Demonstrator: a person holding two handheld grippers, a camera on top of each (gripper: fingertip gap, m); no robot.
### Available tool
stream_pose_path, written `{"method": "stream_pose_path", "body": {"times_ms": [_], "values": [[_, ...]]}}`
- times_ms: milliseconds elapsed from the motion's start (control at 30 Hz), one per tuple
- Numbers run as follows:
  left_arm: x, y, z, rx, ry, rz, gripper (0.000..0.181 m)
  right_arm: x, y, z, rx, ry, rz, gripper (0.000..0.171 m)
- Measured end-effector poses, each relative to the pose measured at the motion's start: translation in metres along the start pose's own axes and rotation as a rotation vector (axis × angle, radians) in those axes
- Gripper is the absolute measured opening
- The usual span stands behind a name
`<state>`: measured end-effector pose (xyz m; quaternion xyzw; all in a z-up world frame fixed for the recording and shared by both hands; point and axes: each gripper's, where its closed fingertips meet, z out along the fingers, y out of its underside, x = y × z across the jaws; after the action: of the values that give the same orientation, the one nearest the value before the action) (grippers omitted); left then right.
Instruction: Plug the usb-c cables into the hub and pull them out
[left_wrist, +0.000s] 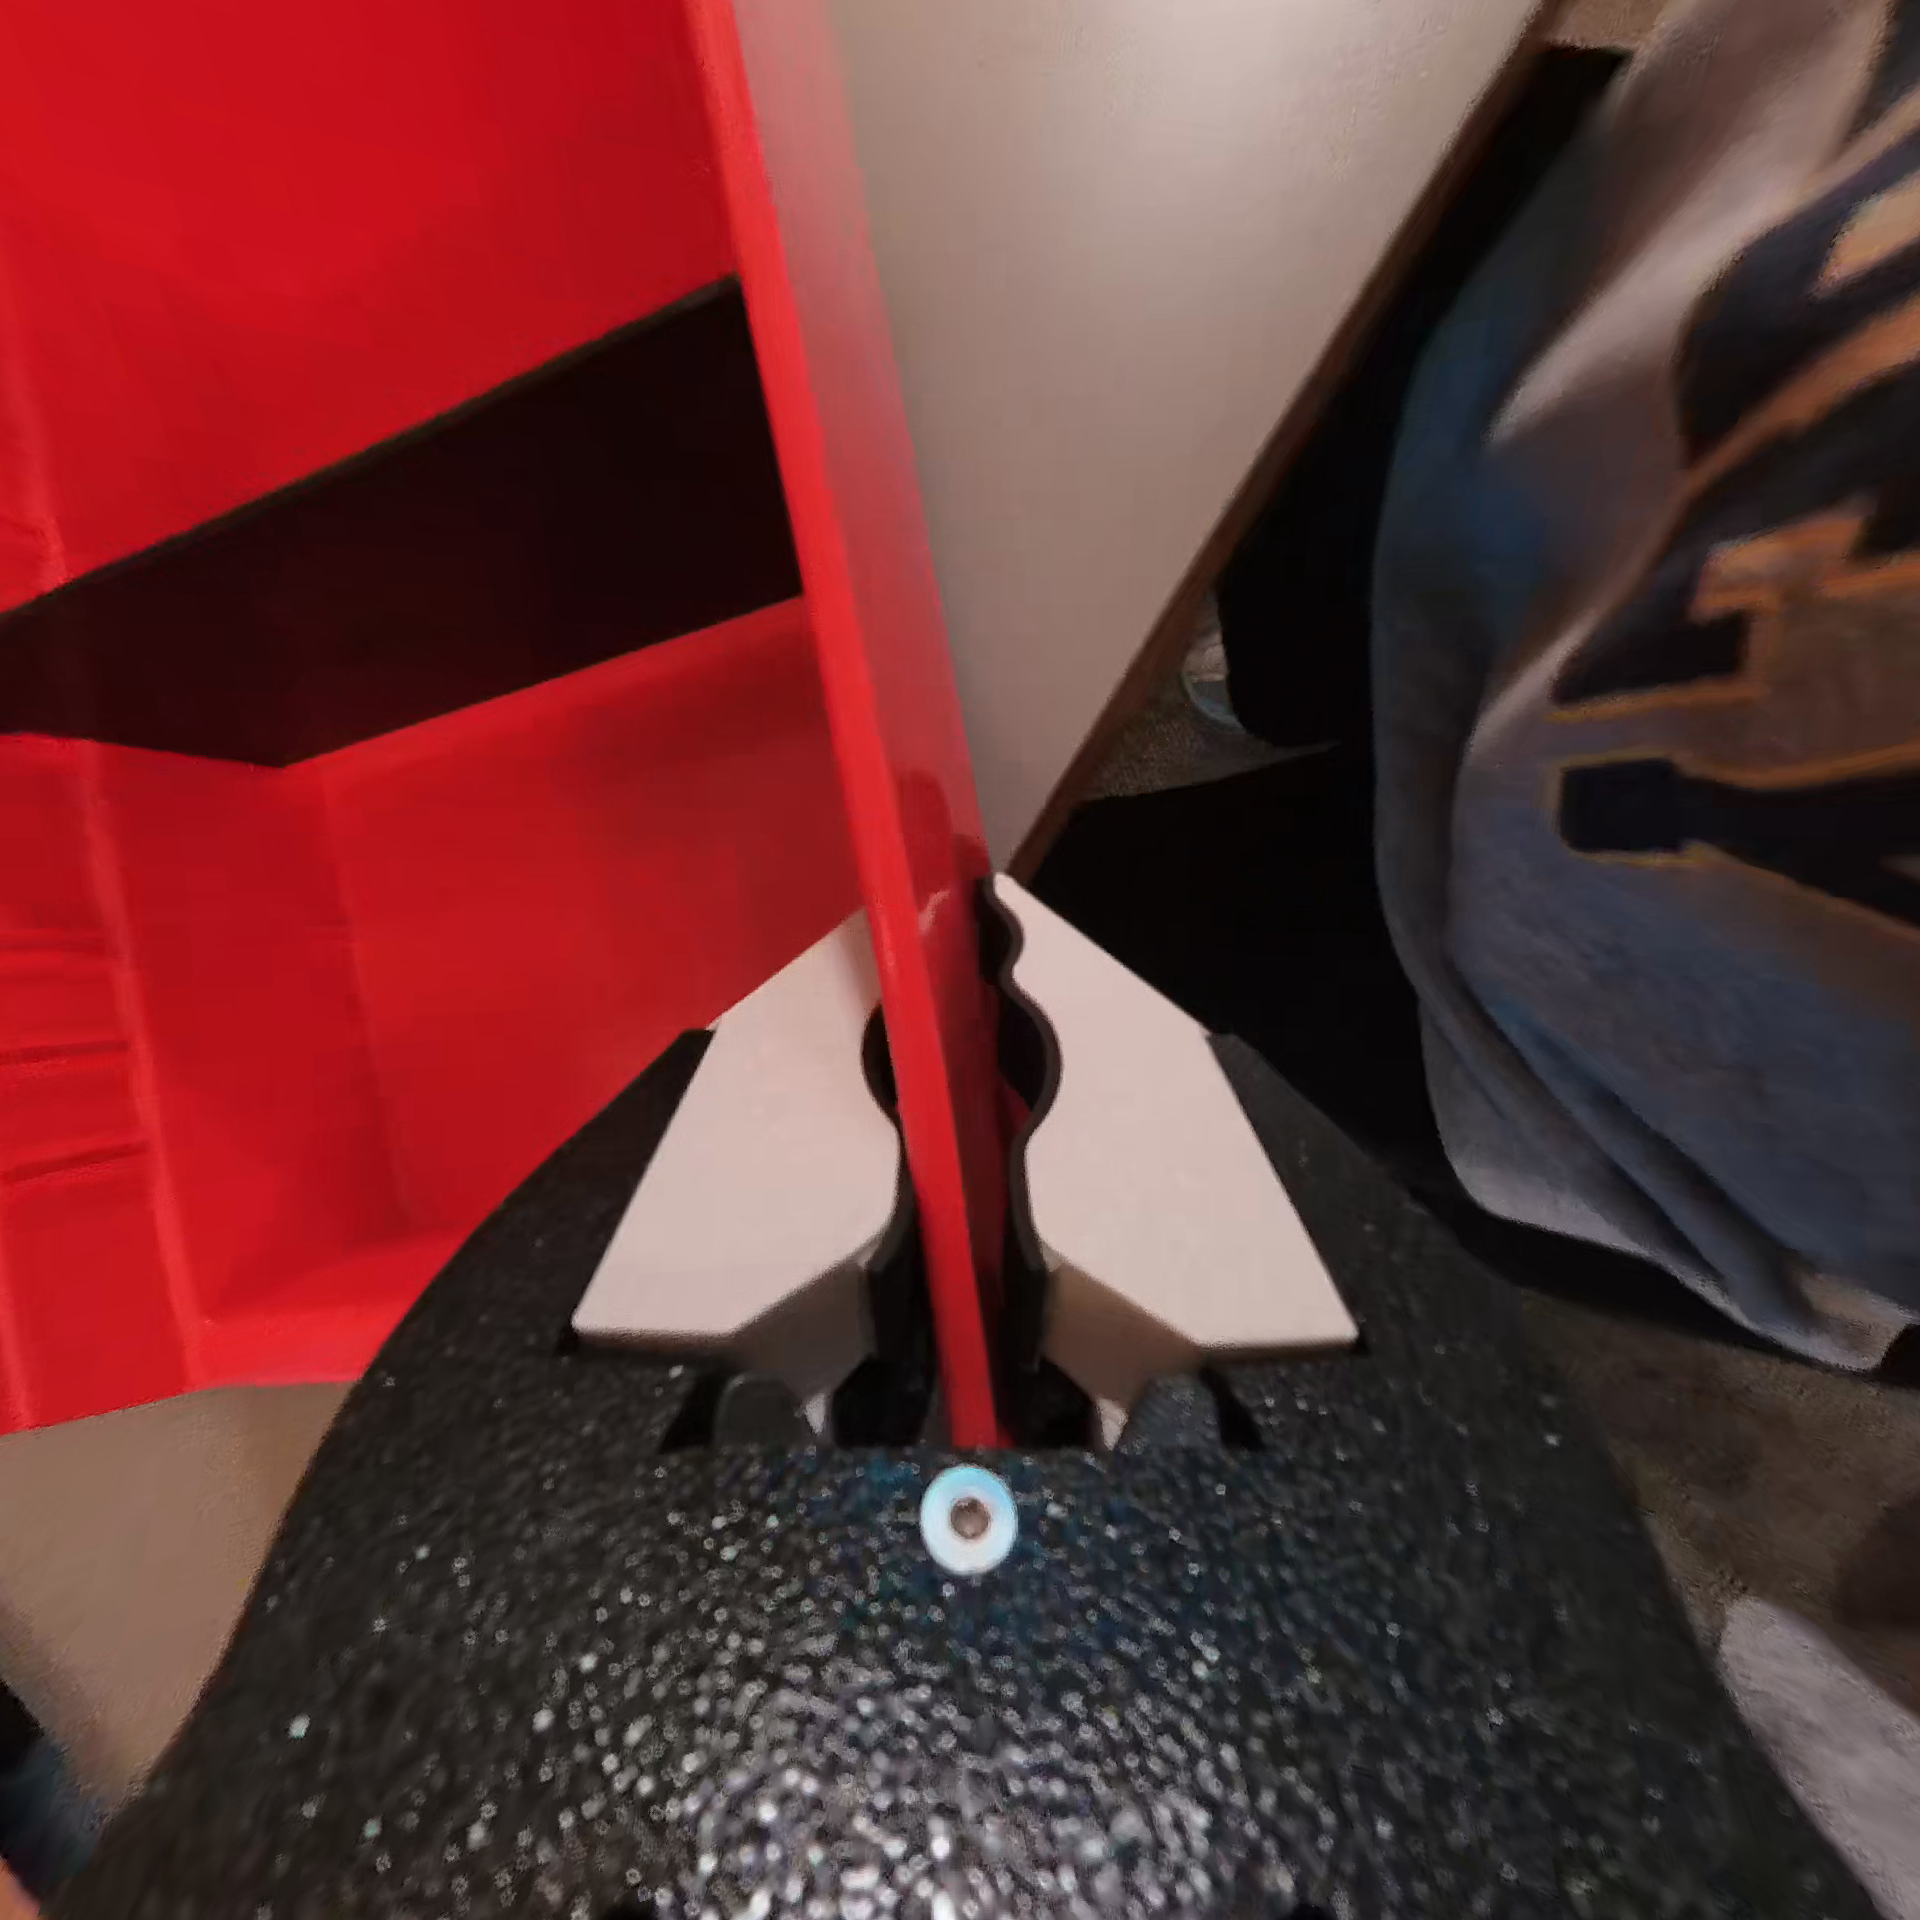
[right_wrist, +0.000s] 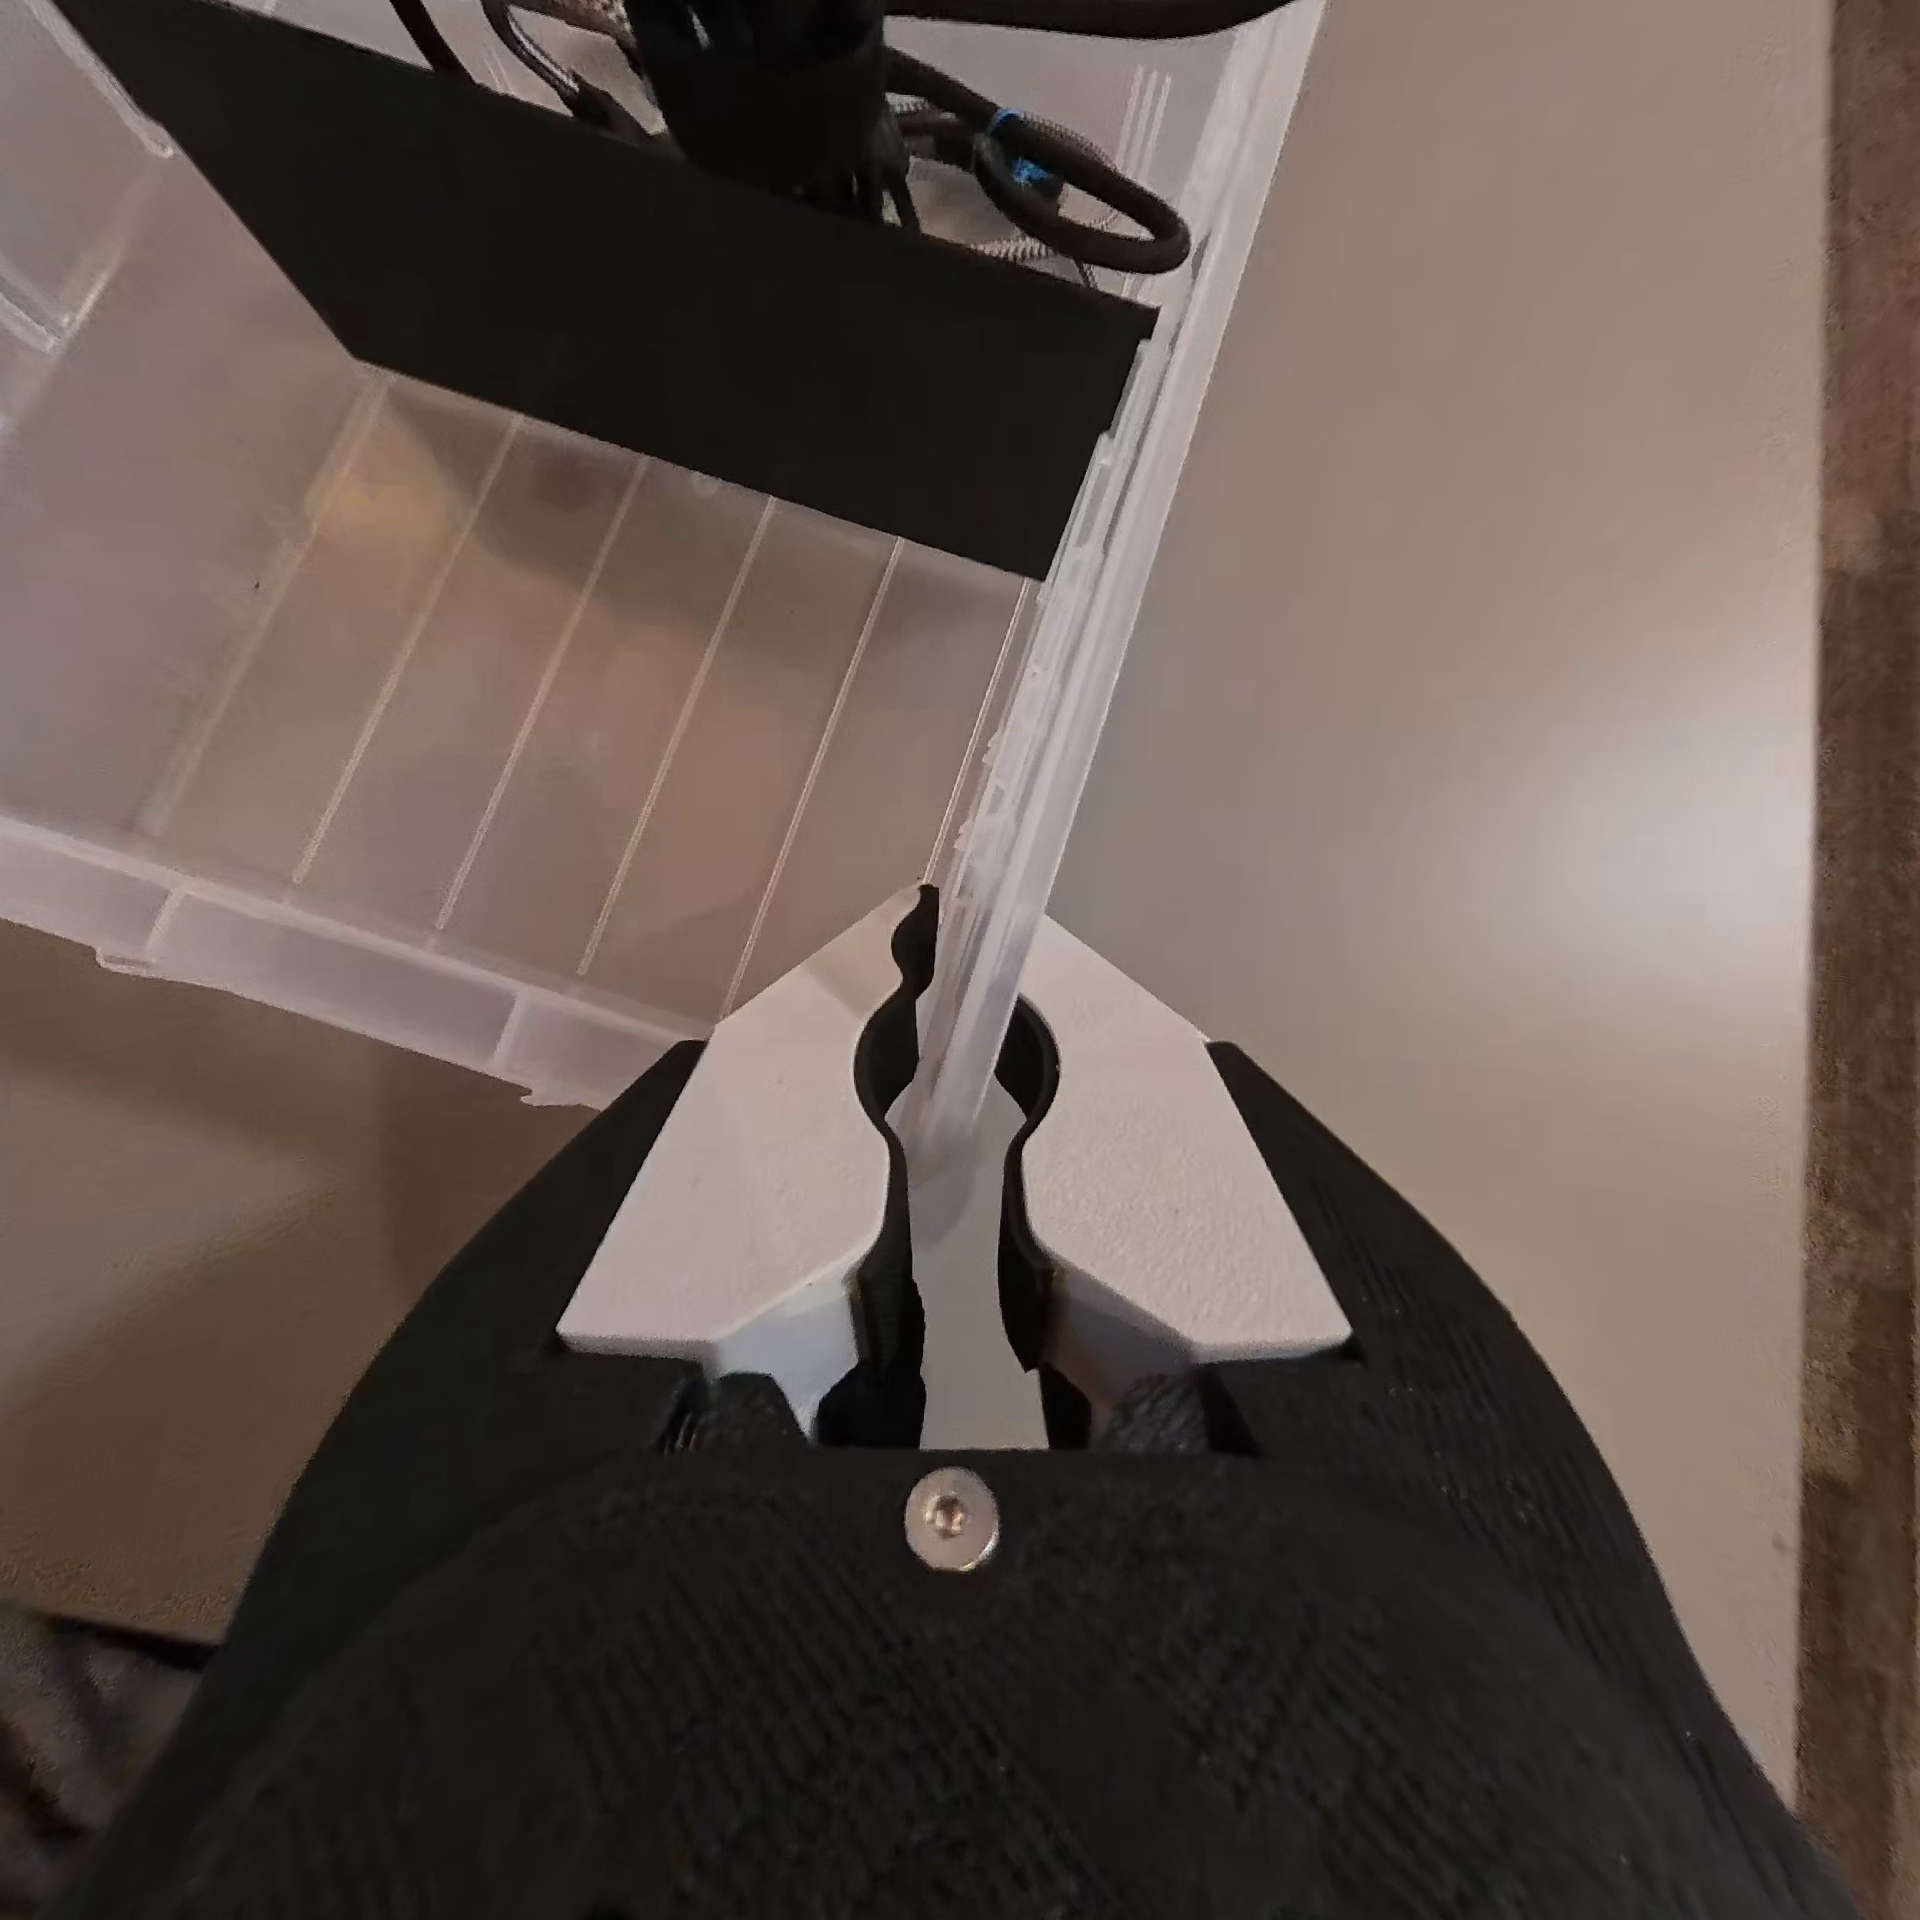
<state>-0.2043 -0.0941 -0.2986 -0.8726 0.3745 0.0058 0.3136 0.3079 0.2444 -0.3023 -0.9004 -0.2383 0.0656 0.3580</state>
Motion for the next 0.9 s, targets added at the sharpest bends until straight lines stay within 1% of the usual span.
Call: {"method": "stream_pose_path", "body": {"times_ms": [33, 200, 300, 533, 700, 733, 767, 800, 833, 900], "values": [[0.006, 0.000, -0.001, -0.003, 0.009, 0.035, 0.004, -0.008, -0.007, 0.006, 0.001, -0.011, -0.014, 0.006], [0.026, 0.007, 0.000, -0.001, 0.096, 0.123, 0.004, -0.055, -0.047, 0.039, 0.008, -0.080, -0.098, 0.006], [0.028, 0.013, -0.002, -0.007, 0.115, 0.180, 0.003, -0.088, -0.074, 0.062, 0.018, -0.127, -0.146, 0.006], [0.044, 0.011, -0.012, 0.020, 0.194, 0.256, 0.004, -0.182, -0.133, 0.109, 0.049, -0.216, -0.220, 0.005], [0.062, 0.001, -0.014, 0.043, 0.245, 0.304, 0.003, -0.244, -0.163, 0.130, 0.086, -0.250, -0.244, 0.005], [0.065, -0.002, -0.012, 0.043, 0.248, 0.312, 0.004, -0.252, -0.168, 0.132, 0.108, -0.254, -0.249, 0.006], [0.067, -0.005, -0.009, 0.039, 0.251, 0.323, 0.003, -0.257, -0.170, 0.130, 0.123, -0.258, -0.250, 0.013], [0.069, -0.009, -0.005, 0.035, 0.252, 0.334, 0.003, -0.257, -0.171, 0.124, 0.137, -0.264, -0.250, 0.025], [0.071, -0.015, -0.001, 0.036, 0.254, 0.341, 0.004, -0.253, -0.171, 0.114, 0.157, -0.270, -0.248, 0.033], [0.077, -0.031, 0.007, 0.043, 0.267, 0.353, 0.004, -0.232, -0.164, 0.086, 0.204, -0.264, -0.236, 0.041]]}}
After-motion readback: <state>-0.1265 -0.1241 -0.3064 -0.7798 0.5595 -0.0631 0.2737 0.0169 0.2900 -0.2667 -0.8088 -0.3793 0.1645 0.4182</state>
